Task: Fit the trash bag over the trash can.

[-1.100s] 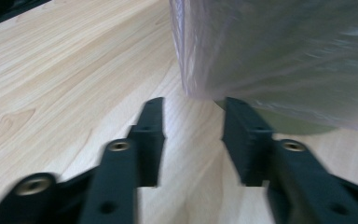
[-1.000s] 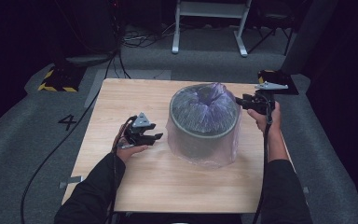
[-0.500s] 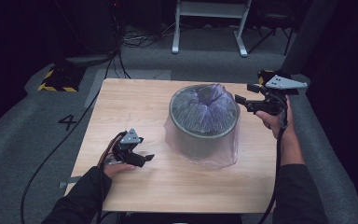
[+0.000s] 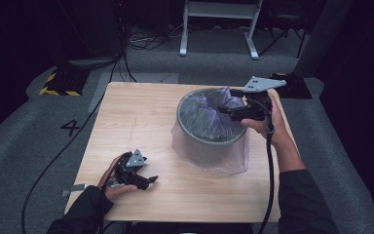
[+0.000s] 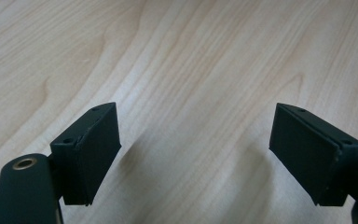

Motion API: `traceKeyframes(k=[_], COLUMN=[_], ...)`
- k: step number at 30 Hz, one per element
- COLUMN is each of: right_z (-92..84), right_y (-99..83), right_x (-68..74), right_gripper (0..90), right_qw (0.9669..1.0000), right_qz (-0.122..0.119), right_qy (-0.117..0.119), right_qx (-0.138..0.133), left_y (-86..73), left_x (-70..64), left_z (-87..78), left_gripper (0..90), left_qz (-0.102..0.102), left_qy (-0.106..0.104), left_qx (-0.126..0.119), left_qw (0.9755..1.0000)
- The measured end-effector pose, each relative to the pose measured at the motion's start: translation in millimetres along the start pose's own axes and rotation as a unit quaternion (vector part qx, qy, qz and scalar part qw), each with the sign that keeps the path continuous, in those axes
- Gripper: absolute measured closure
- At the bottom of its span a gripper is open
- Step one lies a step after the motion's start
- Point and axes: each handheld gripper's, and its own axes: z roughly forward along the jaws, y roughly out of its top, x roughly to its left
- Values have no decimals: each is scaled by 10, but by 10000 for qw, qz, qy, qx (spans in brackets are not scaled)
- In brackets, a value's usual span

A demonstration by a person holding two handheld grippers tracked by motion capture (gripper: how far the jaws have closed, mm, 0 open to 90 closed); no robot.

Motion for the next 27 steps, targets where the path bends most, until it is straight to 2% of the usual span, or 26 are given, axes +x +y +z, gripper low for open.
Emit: traceKeyframes(k=[5, 11, 14, 18, 20, 27], right_z=[219, 354, 347, 321, 324, 361], right_y=[-30, -86, -93, -118, -137, -208], right_x=[138, 158, 149, 114, 106, 104], right_gripper=[324, 329, 328, 320, 315, 298], right_qw=[9981, 9933, 9919, 9911, 9893, 9820], right_qz=[-209, -277, -321, -176, -129, -188], right_qy=[95, 185, 186, 218, 256, 255], right_qx=[573, 1106, 1216, 1298, 1429, 1862], left_y=[-53, -75, -73, -70, -68, -67], left_x=[-7, 5, 9, 13, 16, 17], left_z=[8, 6, 10, 14, 16, 19], left_gripper=[157, 154, 149, 145, 144, 143], left_qz=[-8, -40, -32, -21, -11, -1], left_qy=[-2, -42, -74, -94, -104, -106], left_qx=[73, 29, 28, 35, 35, 31], left_qw=[10000, 10000, 10000, 9999, 9999, 9999])
